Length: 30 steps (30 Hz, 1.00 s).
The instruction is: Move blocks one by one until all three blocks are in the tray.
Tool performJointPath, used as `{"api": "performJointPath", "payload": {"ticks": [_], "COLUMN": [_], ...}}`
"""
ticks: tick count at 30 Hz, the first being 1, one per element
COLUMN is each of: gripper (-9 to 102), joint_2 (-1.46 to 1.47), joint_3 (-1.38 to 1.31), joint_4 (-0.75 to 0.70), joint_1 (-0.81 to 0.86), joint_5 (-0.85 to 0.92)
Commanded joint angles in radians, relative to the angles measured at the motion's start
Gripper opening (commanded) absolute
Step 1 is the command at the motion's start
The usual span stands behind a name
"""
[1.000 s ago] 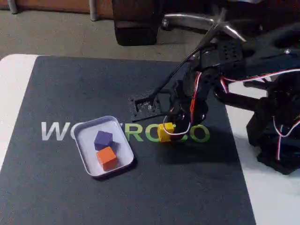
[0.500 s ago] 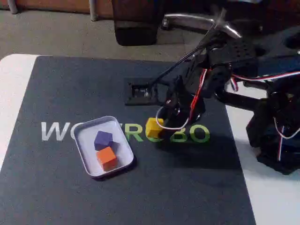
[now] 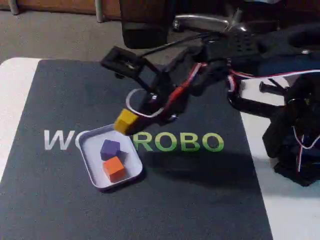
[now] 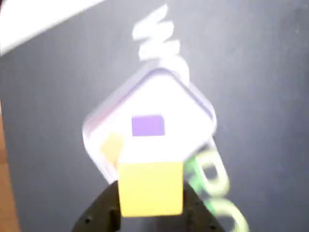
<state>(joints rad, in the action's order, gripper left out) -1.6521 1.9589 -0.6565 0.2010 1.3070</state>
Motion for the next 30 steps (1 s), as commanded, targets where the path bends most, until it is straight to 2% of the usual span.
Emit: {"api": "performJointPath", "payload": {"ticks": [1, 9, 20, 30], "gripper": [-3, -3, -2, 9], "joint_2": [0.084, 0.244, 0.268, 0.268], "joint_3": [-0.156, -0.296, -0.307, -0.307], "joint_4": [0.003, 0.003, 0.003, 0.003], "joint_1": [0.021, 0.058, 0.063, 0.067], "joint_5": [-0.048, -0.074, -0.067, -0.060]}}
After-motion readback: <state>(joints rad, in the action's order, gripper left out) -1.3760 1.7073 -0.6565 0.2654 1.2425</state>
